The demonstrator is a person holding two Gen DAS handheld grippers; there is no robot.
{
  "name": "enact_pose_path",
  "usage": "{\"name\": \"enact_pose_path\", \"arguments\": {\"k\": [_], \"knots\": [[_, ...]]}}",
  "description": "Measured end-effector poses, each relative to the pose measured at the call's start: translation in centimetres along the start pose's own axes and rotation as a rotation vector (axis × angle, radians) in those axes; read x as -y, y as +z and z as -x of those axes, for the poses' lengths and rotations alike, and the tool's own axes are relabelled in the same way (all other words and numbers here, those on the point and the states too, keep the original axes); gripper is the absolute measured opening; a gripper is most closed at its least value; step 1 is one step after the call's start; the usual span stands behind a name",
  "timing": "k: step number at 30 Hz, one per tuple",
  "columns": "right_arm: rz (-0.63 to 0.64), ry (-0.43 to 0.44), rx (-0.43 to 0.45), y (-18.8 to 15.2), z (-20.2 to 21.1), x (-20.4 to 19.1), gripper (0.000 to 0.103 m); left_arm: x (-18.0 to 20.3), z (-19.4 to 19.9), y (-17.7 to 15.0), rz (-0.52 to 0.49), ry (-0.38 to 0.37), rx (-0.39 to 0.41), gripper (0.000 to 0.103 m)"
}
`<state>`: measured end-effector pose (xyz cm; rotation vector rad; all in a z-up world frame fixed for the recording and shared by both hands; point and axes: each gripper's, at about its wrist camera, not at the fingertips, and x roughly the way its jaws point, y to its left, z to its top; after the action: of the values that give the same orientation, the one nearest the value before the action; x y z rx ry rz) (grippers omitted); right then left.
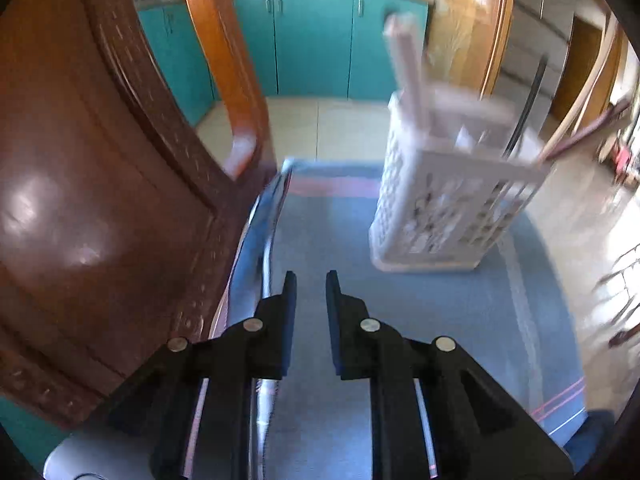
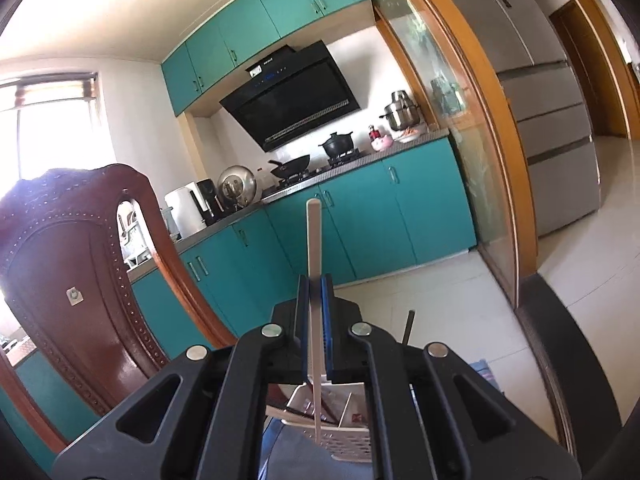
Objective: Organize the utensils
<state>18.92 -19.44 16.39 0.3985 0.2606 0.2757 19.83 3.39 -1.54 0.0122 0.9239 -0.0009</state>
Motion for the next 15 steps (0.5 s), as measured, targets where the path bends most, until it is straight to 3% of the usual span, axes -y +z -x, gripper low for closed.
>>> {"name": "enact_pose_path", "arguments": {"k": [2,8,15], "knots": [[-0.007,0.004,-0.003,-0.2,-0.2,0.1,0.007,-0.6,-2.2,-0.5,0.005,0.022,-0.074,0.016],[-0.006,0.001,-0.026,-1.1,-0.8,0.4,0.006,-1.9,-5.3,-2.4,0.022,0.081,-0.172,0.020],[-0.024,0.008,-0.016,-0.8,-0.1,1.0,0.007,-1.2,-8.0,-3.9,0.026,0.056,-0.260,0.024]]}}
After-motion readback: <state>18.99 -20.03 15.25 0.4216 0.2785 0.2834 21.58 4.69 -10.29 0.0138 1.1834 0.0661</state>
